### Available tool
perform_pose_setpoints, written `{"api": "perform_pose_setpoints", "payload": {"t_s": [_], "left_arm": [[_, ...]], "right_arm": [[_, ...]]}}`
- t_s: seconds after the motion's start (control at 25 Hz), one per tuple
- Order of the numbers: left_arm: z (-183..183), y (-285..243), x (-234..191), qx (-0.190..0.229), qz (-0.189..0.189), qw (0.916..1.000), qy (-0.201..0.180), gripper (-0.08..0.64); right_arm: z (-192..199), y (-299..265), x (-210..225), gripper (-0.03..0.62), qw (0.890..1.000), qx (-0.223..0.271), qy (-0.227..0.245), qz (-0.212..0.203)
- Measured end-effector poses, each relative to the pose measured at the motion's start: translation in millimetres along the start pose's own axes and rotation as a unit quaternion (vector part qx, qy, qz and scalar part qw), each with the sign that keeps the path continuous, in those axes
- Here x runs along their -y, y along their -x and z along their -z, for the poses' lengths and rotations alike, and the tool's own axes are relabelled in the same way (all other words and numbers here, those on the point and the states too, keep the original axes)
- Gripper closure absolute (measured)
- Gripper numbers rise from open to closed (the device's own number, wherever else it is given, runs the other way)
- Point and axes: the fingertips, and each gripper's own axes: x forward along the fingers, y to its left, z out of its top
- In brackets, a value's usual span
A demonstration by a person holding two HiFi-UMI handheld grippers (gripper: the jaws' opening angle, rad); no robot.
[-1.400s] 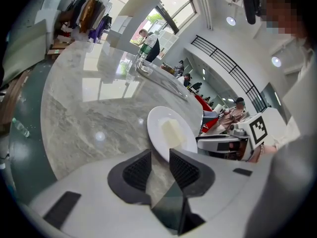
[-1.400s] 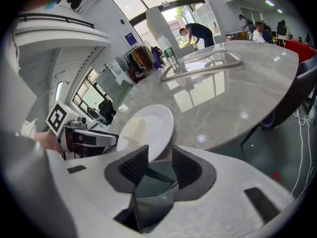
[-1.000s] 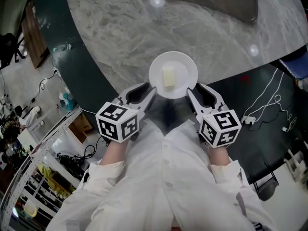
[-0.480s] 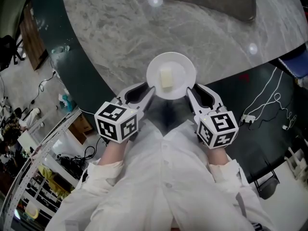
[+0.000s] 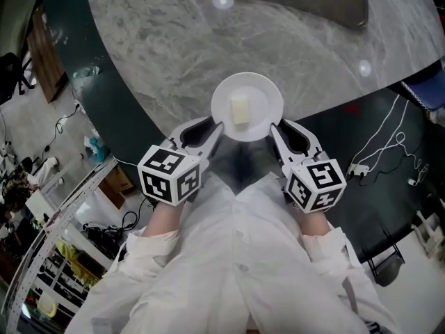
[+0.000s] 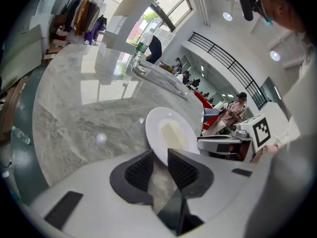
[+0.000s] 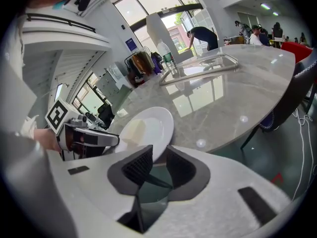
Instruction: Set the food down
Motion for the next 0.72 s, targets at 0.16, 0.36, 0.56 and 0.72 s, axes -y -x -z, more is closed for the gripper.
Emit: {"api": "perform_pose_setpoints", "payload": {"t_s": [0.16, 0.36, 0.56, 0.72], "left_arm": [[1.0, 0.5, 0.1, -0.001, 0.0, 1.0, -0.001, 0.463], [-2.1, 1.4, 0.9, 0.009, 0.001, 0.9999, -0.007, 0.463], [-4.3, 1.6, 1.6, 0.01, 0.008, 0.9999, -0.011, 0.468], [-1.2, 4.9, -0.3, 0.003, 0.009, 0.9998, -0.016, 0.468]], "right_arm": [[0.2, 0.2, -0.1, 0.518, 1.0, 0.009, -0.011, -0.005], [-0.5, -0.3, 0.4, 0.525, 1.0, 0.004, -0.011, -0.008], [-1.3, 1.1, 1.0, 0.528, 1.0, 0.013, -0.008, 0.01], [-1.8, 2.3, -3.2, 0.532, 1.0, 0.013, -0.007, 0.012]]}}
